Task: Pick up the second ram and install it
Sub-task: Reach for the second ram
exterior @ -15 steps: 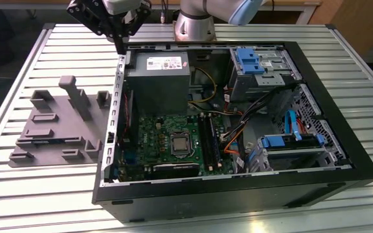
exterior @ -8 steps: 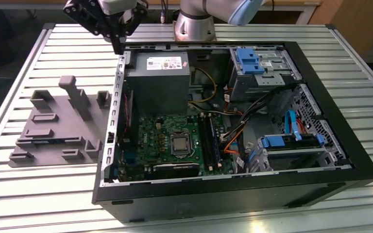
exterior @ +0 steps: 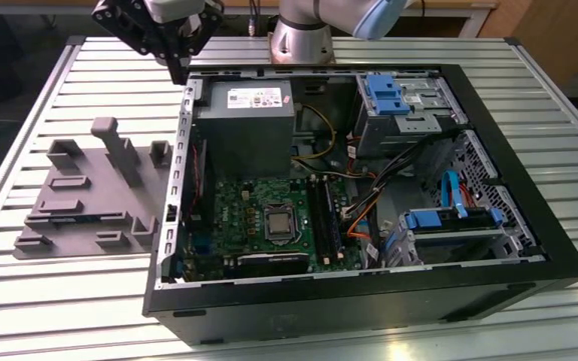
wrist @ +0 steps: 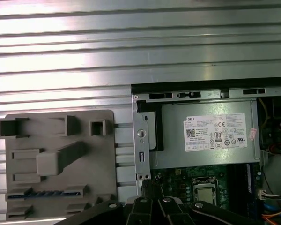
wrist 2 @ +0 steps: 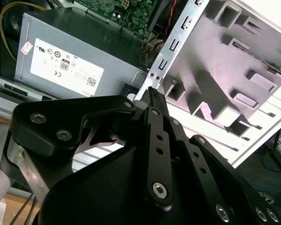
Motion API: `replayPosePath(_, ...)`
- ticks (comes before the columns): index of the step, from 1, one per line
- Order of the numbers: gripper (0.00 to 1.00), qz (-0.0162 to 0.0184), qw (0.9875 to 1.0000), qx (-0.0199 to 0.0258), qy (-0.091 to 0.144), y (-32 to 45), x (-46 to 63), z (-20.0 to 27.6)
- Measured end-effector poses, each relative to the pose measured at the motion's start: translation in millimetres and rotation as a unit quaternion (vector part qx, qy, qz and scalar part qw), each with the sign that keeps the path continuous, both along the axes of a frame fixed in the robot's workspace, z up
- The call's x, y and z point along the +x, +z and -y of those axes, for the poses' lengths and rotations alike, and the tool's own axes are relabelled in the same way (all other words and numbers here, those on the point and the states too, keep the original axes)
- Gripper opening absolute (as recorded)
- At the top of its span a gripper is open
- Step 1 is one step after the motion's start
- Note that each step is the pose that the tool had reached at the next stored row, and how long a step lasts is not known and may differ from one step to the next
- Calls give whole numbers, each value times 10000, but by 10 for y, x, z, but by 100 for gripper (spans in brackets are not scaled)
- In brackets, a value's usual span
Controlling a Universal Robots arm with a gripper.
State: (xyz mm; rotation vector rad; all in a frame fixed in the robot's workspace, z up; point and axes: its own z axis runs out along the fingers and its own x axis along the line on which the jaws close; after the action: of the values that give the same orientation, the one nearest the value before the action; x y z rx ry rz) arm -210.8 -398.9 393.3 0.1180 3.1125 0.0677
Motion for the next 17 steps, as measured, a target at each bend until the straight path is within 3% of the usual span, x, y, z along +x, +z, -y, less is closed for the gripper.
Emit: replayPosePath(17,11,0,10000,0,0,0,-110,0)
